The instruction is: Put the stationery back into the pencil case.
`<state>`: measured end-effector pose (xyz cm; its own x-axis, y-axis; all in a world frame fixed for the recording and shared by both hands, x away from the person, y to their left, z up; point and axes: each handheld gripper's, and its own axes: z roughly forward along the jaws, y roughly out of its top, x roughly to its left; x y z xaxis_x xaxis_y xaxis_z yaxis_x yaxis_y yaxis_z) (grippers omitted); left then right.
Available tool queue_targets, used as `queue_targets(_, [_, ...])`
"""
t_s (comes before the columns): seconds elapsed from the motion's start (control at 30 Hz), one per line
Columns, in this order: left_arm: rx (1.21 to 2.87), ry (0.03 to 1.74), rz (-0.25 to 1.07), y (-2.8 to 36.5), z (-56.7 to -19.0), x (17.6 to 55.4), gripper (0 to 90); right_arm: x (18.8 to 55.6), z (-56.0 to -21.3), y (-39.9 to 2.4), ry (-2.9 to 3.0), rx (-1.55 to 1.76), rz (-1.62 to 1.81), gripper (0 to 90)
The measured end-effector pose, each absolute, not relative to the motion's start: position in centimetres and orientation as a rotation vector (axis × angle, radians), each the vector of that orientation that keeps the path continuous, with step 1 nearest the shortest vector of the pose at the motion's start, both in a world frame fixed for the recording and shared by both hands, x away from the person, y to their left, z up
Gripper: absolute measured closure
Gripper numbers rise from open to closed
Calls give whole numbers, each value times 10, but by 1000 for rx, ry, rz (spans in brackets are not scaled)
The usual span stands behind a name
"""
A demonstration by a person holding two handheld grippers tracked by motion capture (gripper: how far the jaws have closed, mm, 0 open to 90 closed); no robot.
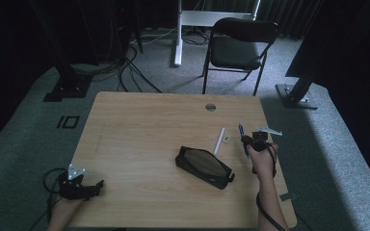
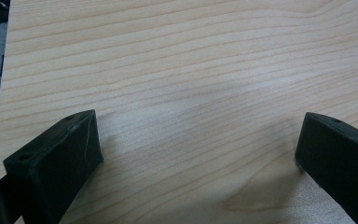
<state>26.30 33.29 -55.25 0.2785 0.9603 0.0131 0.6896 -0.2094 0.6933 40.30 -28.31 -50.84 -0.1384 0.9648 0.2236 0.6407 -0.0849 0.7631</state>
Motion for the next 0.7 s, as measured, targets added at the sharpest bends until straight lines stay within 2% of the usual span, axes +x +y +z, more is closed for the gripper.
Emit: queue_targets(0.7, [1976,1477,610,333,-553,263,3,382,-463,-264,1888,1526,1232,796])
